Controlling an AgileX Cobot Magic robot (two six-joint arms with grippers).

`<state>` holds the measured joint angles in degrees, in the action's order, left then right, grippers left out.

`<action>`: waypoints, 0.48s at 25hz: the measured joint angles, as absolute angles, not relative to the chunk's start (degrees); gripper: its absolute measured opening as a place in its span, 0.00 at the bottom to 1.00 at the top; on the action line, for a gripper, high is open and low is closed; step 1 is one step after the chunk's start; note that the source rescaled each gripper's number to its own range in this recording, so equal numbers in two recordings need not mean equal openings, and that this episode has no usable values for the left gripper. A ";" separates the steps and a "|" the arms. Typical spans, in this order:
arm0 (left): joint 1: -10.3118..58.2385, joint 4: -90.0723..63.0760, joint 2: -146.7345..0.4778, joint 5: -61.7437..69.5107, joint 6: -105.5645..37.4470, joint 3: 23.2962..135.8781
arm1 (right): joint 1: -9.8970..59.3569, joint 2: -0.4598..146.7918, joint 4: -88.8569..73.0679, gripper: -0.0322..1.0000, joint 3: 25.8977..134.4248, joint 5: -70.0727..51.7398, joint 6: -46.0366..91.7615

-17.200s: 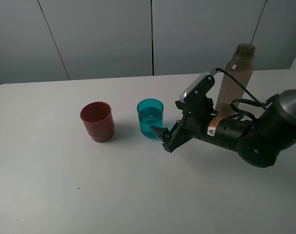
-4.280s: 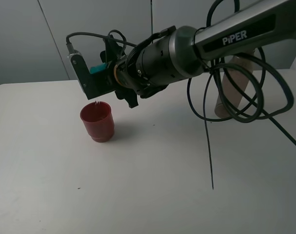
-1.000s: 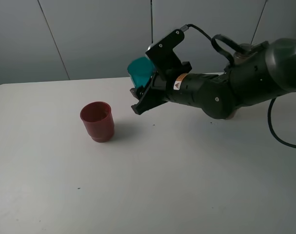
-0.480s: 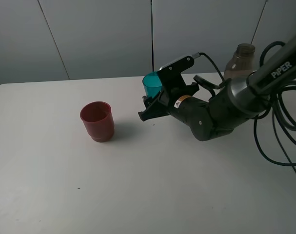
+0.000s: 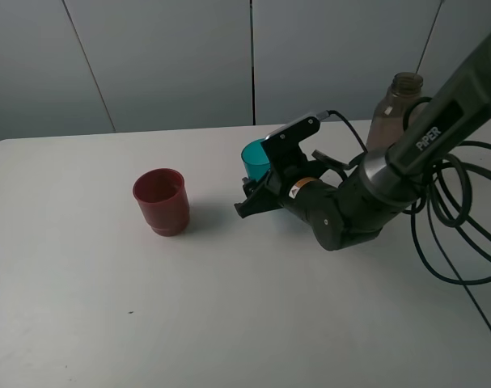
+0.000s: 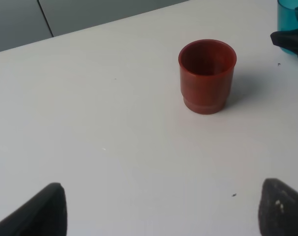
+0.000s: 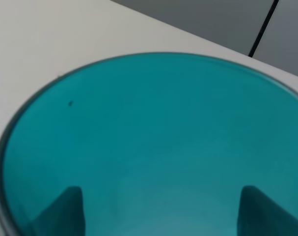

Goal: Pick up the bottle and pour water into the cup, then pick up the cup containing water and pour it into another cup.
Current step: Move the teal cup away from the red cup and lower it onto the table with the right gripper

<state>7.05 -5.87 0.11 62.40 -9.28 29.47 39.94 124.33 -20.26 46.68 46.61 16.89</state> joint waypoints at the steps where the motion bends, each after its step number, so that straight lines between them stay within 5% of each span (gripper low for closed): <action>1: 7.05 -5.87 0.11 62.40 -9.28 29.47 | 39.94 124.41 -20.26 0.08 46.68 46.31 16.89; 12: 7.05 -5.87 0.11 62.40 -9.28 29.47 | 39.94 124.69 -20.15 0.08 46.68 43.29 16.89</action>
